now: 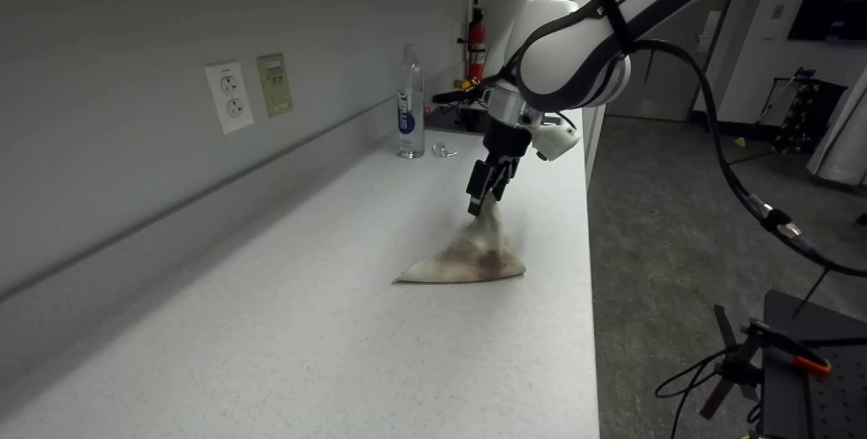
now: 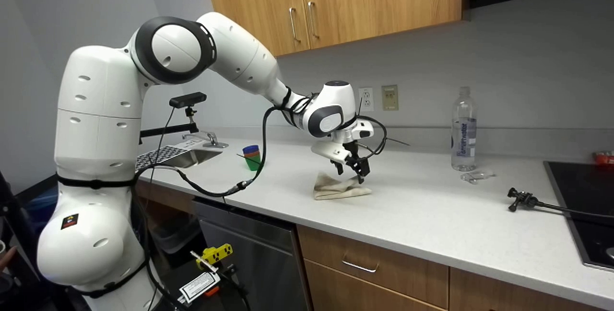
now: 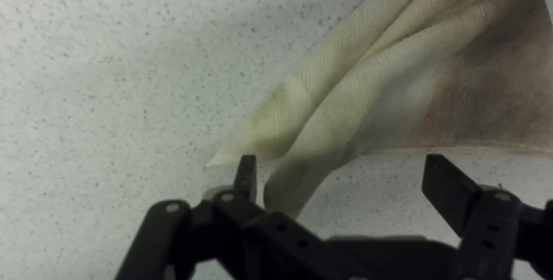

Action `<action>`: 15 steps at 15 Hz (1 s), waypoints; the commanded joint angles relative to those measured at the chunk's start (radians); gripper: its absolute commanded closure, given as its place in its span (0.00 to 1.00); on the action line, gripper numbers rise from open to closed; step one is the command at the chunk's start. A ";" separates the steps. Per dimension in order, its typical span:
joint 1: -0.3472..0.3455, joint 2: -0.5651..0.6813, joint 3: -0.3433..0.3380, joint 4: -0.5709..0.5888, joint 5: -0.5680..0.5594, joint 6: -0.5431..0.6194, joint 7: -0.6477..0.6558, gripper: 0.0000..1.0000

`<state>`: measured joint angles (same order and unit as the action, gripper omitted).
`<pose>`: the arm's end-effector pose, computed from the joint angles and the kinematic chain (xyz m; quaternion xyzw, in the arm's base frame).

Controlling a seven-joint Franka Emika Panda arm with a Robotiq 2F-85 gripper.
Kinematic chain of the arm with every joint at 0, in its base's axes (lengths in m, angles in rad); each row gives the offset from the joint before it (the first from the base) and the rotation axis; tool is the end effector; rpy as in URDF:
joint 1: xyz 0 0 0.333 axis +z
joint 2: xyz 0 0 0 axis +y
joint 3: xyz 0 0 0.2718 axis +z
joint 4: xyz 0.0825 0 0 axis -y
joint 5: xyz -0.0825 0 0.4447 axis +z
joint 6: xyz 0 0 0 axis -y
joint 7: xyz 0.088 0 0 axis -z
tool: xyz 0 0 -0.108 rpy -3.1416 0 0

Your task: Unfold the towel

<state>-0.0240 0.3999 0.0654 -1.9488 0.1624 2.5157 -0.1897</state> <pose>0.6608 0.0259 0.2065 -0.9932 -0.0497 -0.0875 0.0590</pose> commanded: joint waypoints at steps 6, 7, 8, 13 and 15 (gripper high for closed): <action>-0.012 0.042 0.013 0.077 -0.002 -0.029 -0.010 0.45; -0.006 0.044 0.008 0.081 -0.014 -0.029 0.000 0.49; -0.003 0.045 0.006 0.084 -0.020 -0.028 0.002 0.57; 0.003 0.035 -0.011 0.080 -0.046 -0.019 0.035 0.97; 0.015 0.015 -0.026 0.067 -0.075 -0.009 0.061 1.00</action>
<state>-0.0237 0.4327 0.0585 -1.8880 0.1312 2.5153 -0.1726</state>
